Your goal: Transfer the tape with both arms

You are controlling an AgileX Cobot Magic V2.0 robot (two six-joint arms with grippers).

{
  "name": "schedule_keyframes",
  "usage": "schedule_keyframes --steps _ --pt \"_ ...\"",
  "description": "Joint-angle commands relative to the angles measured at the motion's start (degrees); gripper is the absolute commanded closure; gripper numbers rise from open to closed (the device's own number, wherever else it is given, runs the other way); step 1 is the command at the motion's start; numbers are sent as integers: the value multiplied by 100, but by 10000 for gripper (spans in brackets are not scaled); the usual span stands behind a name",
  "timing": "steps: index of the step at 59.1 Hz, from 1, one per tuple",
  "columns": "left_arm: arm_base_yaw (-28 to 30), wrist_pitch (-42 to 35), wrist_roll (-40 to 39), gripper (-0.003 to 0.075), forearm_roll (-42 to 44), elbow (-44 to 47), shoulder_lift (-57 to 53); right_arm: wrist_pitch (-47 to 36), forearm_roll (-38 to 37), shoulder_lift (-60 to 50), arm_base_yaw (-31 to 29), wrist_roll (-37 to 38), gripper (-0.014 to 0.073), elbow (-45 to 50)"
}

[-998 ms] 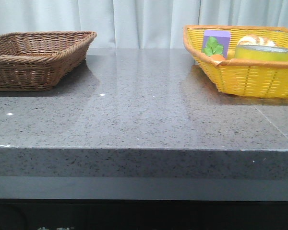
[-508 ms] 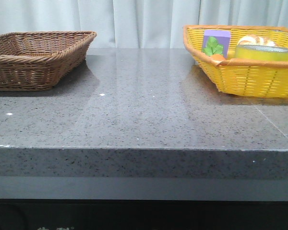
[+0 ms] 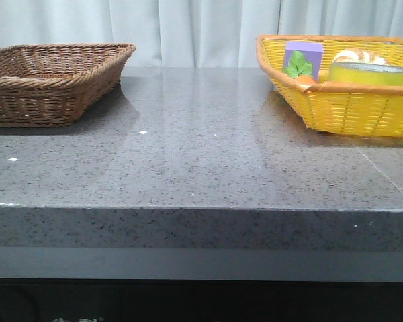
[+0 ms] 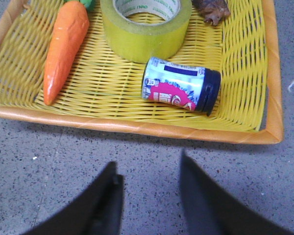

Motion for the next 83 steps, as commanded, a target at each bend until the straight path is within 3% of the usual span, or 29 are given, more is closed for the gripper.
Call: schedule_keyframes --steps 1,14,31,44,60,83 --pt "-131 -548 -10 216 -163 -175 -15 -278 -93 139 -40 -37 144 -331" --pt "-1201 -876 107 264 -195 -210 -15 328 -106 1107 -57 79 147 -1444" --pt "-3116 -884 107 265 -209 -210 -15 1052 -100 2707 -297 269 147 -3223" --pt "-4101 -884 107 265 -209 -210 -15 1490 -100 3879 -526 269 147 -4425" --pt "-4412 -884 107 265 -209 -210 -15 2076 32 5135 -573 269 147 -5611" --pt "-4412 -884 107 265 -209 -210 -15 2015 431 6216 -573 269 147 -6478"
